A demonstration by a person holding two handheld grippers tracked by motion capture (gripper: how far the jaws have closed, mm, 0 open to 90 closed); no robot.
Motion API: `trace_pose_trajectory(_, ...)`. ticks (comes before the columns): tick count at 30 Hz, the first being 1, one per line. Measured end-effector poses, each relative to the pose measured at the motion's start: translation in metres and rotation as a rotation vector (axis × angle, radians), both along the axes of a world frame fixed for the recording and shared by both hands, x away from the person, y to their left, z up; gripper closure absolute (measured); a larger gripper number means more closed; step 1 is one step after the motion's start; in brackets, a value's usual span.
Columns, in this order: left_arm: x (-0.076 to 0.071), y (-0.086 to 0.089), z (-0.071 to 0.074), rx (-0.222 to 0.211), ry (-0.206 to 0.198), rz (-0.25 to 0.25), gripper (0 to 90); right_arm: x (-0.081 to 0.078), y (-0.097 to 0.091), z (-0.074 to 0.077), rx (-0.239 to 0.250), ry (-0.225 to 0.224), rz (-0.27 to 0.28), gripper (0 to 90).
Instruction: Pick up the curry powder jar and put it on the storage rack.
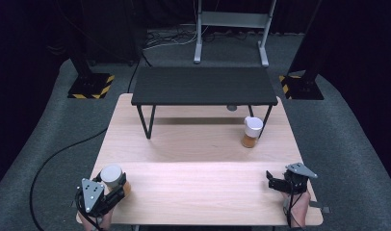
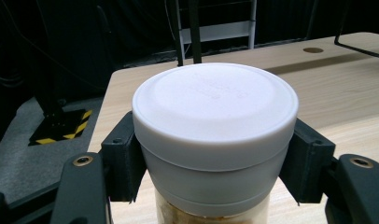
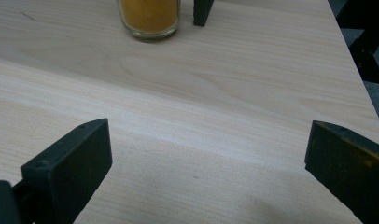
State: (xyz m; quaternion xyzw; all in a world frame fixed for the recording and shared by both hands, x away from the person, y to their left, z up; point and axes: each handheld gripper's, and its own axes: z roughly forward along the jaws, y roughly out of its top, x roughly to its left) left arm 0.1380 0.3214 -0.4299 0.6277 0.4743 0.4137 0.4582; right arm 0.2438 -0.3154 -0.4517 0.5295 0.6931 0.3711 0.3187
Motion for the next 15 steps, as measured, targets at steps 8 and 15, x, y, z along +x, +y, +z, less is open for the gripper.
trace_pose_trajectory(8,0.008,-0.003,0.005,0.004,0.007,-0.021,33.5,0.001,-0.002,0.001,0.007,0.008,0.007,0.0)
trace_pose_trajectory(15,0.014,-0.005,0.01,0.013,0.002,-0.036,33.5,0.002,-0.004,0.001,0.014,0.01,0.012,0.0)
